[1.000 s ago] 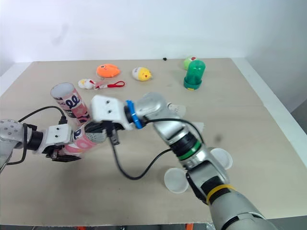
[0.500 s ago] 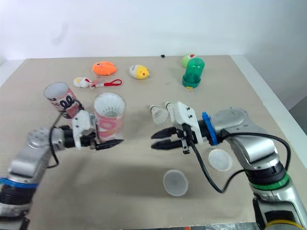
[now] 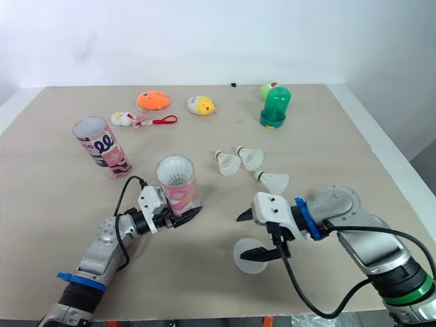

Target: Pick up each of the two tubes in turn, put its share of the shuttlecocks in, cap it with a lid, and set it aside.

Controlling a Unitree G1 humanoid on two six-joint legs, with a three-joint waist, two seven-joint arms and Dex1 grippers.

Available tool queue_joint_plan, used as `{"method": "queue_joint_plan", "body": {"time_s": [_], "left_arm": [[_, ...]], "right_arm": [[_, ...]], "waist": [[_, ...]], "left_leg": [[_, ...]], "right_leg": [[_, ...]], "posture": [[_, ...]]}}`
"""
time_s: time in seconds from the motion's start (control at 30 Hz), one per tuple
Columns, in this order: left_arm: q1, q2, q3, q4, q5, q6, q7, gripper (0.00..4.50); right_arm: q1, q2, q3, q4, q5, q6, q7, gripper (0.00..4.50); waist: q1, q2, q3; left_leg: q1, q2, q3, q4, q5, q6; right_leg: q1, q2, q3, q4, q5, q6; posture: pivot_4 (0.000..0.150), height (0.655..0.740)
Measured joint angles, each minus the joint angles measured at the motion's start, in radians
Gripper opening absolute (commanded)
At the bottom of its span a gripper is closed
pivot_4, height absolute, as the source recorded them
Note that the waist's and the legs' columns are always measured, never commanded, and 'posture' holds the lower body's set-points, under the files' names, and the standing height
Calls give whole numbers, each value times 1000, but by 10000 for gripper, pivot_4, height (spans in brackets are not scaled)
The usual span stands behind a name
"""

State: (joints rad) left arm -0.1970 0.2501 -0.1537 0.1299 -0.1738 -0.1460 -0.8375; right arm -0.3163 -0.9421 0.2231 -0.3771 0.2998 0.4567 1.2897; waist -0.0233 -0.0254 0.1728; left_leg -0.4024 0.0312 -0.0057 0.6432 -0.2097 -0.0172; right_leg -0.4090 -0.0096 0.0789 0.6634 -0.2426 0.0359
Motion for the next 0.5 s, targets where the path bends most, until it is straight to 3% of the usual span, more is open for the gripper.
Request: {"method": "queue_joint_plan", "body": {"time_s": [0.13,0.23,0.4,0.47,0.5], "left_arm": [[3,-2,-5,22,-1,-23,-1,34070],[2,-9,-5,35,-9,-24,-2,34070],[-4,-9,-2,56,-25,-19,-4,34070],[-7,-8,-2,57,-32,-2,-9,34070],[-9,-8,-2,58,-33,3,-13,34070]], "right_arm": [[7,12,18,34,-48,-49,-18,44318],[35,18,36,64,-80,-85,-29,36568],[58,19,45,67,-90,-98,-26,13466],[64,19,45,66,-89,-104,-21,2049],[64,18,45,66,-89,-106,-19,502]], "waist": [[0,2,-2],[0,6,-6],[0,12,-9],[0,12,-10],[0,12,-10]], "left_leg": [[1,-1,0,0,0,0],[1,-1,0,-1,0,0],[4,-1,0,-2,0,0],[6,-1,0,-2,0,0],[6,-2,0,-2,0,0]], "right_leg": [[1,-1,0,0,-1,1],[2,-1,0,0,-1,2],[4,0,1,0,-1,2],[5,0,1,0,-1,2],[5,-1,1,0,-2,2]], "posture": [[1500,7400],[1500,7400],[1500,7400],[1500,7400],[1500,7400]]}}
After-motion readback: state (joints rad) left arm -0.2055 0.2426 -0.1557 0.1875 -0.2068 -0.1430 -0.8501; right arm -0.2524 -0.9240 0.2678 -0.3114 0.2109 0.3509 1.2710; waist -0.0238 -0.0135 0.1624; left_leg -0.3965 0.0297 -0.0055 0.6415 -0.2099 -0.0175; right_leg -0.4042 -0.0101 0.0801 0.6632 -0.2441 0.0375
